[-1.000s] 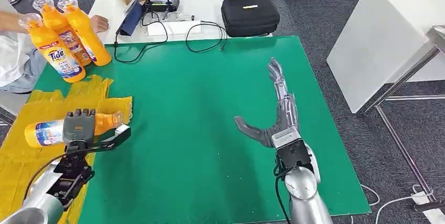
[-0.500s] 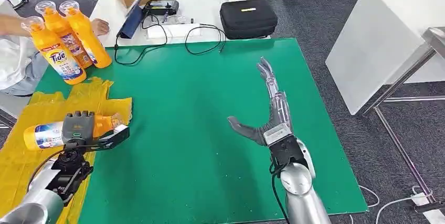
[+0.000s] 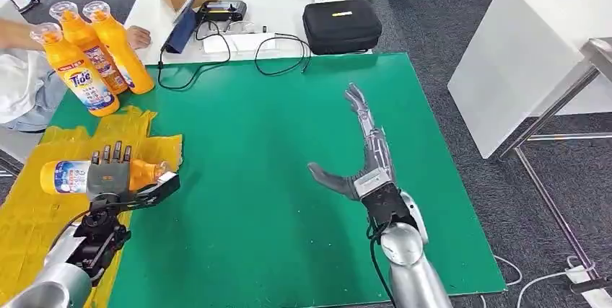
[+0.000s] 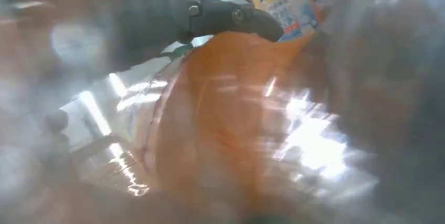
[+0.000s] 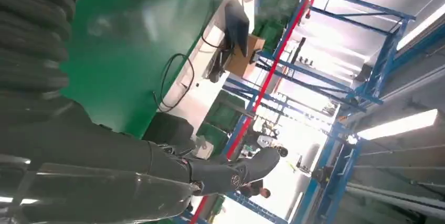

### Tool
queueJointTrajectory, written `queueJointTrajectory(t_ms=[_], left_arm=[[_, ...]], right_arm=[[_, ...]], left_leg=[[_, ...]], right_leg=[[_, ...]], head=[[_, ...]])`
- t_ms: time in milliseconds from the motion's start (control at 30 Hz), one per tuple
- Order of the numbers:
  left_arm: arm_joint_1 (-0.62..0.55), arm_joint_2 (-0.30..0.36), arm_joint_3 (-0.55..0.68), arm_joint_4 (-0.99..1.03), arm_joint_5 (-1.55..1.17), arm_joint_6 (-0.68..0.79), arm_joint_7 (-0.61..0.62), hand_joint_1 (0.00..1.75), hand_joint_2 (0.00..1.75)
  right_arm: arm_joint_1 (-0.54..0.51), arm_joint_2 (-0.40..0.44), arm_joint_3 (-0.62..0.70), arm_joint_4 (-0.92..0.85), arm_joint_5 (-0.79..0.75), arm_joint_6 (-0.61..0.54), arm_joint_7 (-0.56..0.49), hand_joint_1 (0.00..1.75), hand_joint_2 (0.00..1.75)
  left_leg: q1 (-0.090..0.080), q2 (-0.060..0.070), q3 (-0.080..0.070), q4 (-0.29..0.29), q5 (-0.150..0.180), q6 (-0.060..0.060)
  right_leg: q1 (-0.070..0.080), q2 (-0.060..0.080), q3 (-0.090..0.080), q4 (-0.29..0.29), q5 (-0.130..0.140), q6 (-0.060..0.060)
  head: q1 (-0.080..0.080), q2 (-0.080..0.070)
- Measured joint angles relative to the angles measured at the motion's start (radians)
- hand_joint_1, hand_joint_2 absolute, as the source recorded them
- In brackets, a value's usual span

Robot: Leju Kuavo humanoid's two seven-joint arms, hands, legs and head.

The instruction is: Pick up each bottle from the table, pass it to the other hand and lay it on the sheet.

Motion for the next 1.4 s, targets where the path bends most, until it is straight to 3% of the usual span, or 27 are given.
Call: queueJointTrajectory(t_ms=[333, 467, 500, 633, 733, 800, 933, 1100, 1300, 1333, 1400], left_arm=[[0.002, -0.006, 0.017, 0.000, 0.000, 0.005, -0.004, 0.00, 1.75], [0.010, -0.012, 0.040, 0.000, 0.001, 0.080, -0.024, 0.00, 1.75], [0.012, -0.016, 0.048, 0.000, 0.004, 0.107, -0.032, 0.00, 0.00], [0.037, -0.043, 0.104, -0.023, 0.081, 0.269, -0.136, 0.00, 0.00], [0.083, -0.099, 0.190, -0.143, 0.360, 0.297, -0.407, 0.00, 0.00], [0.113, -0.144, 0.230, -0.271, 0.521, 0.241, -0.487, 0.00, 0.00], [0.178, -0.231, 0.243, -0.615, 0.702, 0.071, -0.478, 0.00, 0.00], [0.246, -0.312, 0.237, -0.930, 0.755, 0.000, -0.471, 0.00, 0.00], [0.293, -0.354, 0.225, -1.111, 0.796, -0.022, -0.484, 0.00, 0.00], [0.301, -0.360, 0.222, -1.130, 0.812, -0.031, -0.489, 0.00, 1.75], [0.320, -0.370, 0.216, -1.169, 0.855, -0.059, -0.501, 0.00, 1.75]], right_arm=[[0.000, 0.000, 0.003, 0.017, 0.000, 0.000, 0.000, 0.00, 1.75], [0.000, 0.000, 0.003, 0.019, 0.000, 0.000, 0.000, 0.00, 1.75], [0.000, 0.000, 0.003, 0.019, 0.001, 0.000, 0.000, 0.00, 1.75], [0.005, 0.000, 0.003, 0.018, 0.003, -0.003, 0.002, 0.00, 1.75], [0.025, 0.000, 0.003, 0.008, 0.007, -0.017, 0.003, 0.00, 1.75], [0.038, 0.000, 0.003, -0.007, 0.018, -0.019, 0.008, 0.00, 1.75], [0.065, 0.011, -0.010, -0.033, 0.049, -0.021, 0.022, 0.00, 1.75], [0.081, 0.030, -0.034, -0.052, 0.073, -0.022, 0.025, 0.00, 1.75], [0.092, 0.041, -0.051, -0.067, 0.083, -0.022, 0.026, 0.00, 1.75], [0.095, 0.042, -0.054, -0.070, 0.085, -0.022, 0.026, 0.00, 1.75], [0.101, 0.047, -0.059, -0.076, 0.089, -0.022, 0.026, 0.00, 1.75]], left_leg=[[0.000, 0.000, 0.000, 0.000, 0.000, 0.000], [0.000, 0.000, 0.001, 0.000, 0.000, 0.000], [0.000, 0.000, 0.000, 0.000, 0.000, 0.000], [0.000, 0.000, -0.001, 0.001, 0.001, 0.000], [0.000, -0.002, -0.006, 0.002, 0.002, 0.002], [0.000, -0.001, -0.010, 0.002, 0.002, 0.002], [-0.002, 0.001, -0.012, 0.002, 0.002, 0.003], [-0.002, 0.000, -0.014, 0.002, 0.000, 0.003], [-0.001, 0.000, -0.014, 0.002, 0.000, 0.003], [-0.001, 0.000, -0.014, 0.002, 0.000, 0.003], [-0.001, 0.000, -0.014, 0.002, 0.000, 0.003]], right_leg=[[0.000, 0.000, 0.001, 0.000, 0.000, 0.000], [0.000, 0.000, 0.000, 0.000, 0.000, 0.000], [0.000, 0.000, 0.000, 0.000, 0.000, 0.000], [0.000, 0.000, -0.003, 0.000, 0.000, 0.000], [0.000, -0.002, -0.007, 0.000, 0.000, 0.000], [0.000, -0.002, -0.010, 0.000, 0.001, 0.001], [-0.002, 0.000, -0.013, 0.000, 0.001, 0.002], [-0.002, 0.000, -0.015, -0.001, 0.001, 0.002], [-0.001, 0.000, -0.015, -0.001, 0.001, 0.001], [-0.001, 0.000, -0.015, -0.001, 0.001, 0.001], [-0.001, 0.000, -0.015, 0.000, 0.001, 0.001]], head=[[0.000, 0.000], [0.000, 0.000], [0.000, 0.000], [0.000, 0.000], [0.000, 0.000], [0.001, 0.000], [0.000, 0.000], [0.000, 0.000], [0.000, 0.000], [0.000, 0.000], [0.000, 0.000]])
